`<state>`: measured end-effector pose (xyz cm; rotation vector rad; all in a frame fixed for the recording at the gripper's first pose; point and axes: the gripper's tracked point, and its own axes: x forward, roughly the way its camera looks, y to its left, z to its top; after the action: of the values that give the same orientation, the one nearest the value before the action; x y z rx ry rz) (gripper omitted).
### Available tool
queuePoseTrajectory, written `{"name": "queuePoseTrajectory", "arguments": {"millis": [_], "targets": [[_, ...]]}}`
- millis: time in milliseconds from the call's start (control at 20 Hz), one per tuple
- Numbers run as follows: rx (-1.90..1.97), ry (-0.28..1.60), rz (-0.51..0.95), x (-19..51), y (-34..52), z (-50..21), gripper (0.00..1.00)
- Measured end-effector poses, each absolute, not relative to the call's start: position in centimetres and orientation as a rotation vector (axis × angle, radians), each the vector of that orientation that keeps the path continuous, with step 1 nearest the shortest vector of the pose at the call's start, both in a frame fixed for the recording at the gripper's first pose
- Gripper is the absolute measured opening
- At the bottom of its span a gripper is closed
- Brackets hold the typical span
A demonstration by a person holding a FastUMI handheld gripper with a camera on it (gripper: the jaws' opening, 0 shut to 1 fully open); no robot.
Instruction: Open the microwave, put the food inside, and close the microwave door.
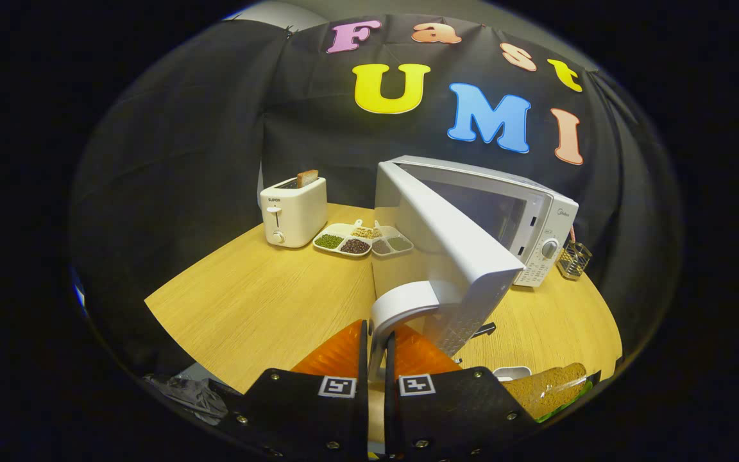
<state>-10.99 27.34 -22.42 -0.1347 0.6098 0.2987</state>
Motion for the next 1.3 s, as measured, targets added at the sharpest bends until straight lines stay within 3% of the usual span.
{"name": "queuePoseTrajectory", "arguments": {"millis": [150,300,350,400,450,550,800,1050,1300], "targets": [[-0.138,0.619,0.304,-11.8,28.4,-22.1,0.1],[-0.069,0.64,0.381,-13.6,30.7,-21.4,0.17],[-0.053,0.636,0.42,-13.7,31.9,-21.4,0.23],[-0.041,0.621,0.473,-14.5,32.9,-20.7,0.44],[-0.011,0.611,0.538,-14.9,34.1,-20.3,0.44],[0.075,0.59,0.676,-16.1,36.3,-18.7,0.55],[0.235,0.471,0.889,-17.4,37.7,-10.3,0.94],[0.252,0.388,0.919,-16.4,33.1,-4.5,0.96],[0.252,0.389,0.855,-14.0,25.8,-3.4,0.96]]}}
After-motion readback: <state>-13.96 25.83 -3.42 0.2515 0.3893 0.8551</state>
